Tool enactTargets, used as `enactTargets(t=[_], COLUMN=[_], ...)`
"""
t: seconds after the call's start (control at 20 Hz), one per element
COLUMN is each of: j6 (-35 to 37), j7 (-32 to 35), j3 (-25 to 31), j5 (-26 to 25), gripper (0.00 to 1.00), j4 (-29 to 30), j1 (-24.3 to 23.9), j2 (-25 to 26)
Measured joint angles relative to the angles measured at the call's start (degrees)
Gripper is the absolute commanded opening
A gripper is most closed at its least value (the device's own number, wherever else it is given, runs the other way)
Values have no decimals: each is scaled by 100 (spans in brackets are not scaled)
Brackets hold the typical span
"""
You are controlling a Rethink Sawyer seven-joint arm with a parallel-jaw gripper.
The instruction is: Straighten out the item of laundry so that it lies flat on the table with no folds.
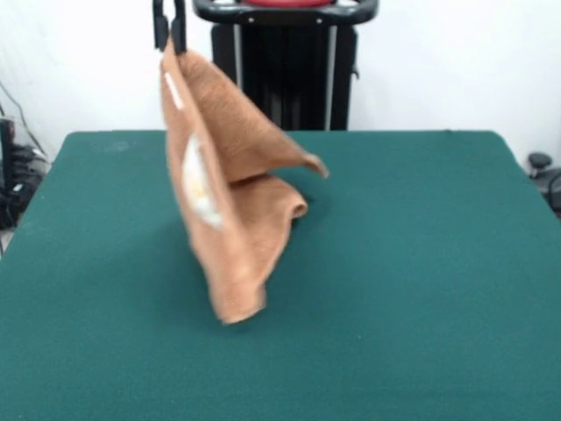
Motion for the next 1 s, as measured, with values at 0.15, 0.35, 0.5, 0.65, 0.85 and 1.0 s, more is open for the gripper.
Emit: enactTargets(t=[0.15, 0.35, 0.5, 0.65, 0.85, 1.0], j6=[-60, -103, -107, -107, -107, -107], j7=[0, 0, 0, 0, 0, 0], j3=[189, 357, 436, 508, 520, 518], j5=[-161, -331, -390, -466, -528, -528], gripper=[0, 0, 0, 0, 0, 0], j4=[-40, -65, -65, -64, -61, -46], j1=[-187, -366, -446, -479, -418, -304], j2=[107, 177, 191, 183, 113, -22])
